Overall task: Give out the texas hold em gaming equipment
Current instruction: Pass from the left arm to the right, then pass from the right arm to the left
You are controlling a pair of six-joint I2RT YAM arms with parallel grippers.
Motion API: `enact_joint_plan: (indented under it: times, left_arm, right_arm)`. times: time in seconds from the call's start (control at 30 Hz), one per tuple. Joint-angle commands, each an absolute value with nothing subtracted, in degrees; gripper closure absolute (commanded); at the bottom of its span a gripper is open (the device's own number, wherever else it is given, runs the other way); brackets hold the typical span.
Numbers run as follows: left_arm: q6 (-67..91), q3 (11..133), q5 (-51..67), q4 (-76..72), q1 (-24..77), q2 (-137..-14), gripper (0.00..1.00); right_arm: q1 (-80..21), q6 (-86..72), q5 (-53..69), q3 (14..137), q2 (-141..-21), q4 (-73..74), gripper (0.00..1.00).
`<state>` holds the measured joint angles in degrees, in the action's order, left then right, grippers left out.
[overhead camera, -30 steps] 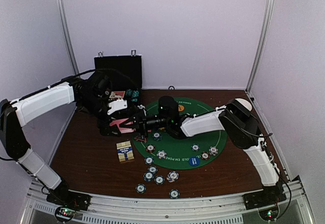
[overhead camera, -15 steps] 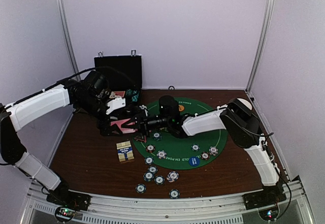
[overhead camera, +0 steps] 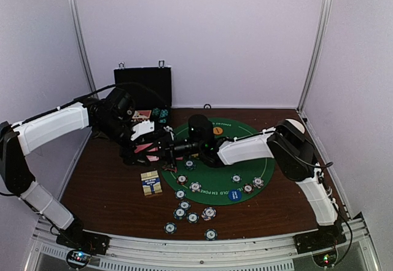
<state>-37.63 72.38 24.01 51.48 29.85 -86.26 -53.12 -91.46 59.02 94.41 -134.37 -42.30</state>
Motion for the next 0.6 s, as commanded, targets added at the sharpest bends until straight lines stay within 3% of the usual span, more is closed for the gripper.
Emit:
enact_joint_plan:
  times: [0.0, 0.3, 0.57]
  left_arm:
    - [-38.81, 72.03, 25.24, 49.43, 29.97, -85.66, 0.15]
    - [-41.02, 71.75, 23.53, 49.5, 29.97, -84.32, 0.36]
    - [-41.86, 71.3, 23.89, 49.9, 29.97, -84.28, 0.46]
  right_arm:
    - [-53.09, -90.79, 58.42, 95.84, -131.55, -43.71, 1.0]
    - [-52.47, -85.11, 57.76, 94.7, -130.08, -36.14, 1.0]
    - [-51.86, -80.89, 56.19, 95.02, -129.14, -29.51, 0.62]
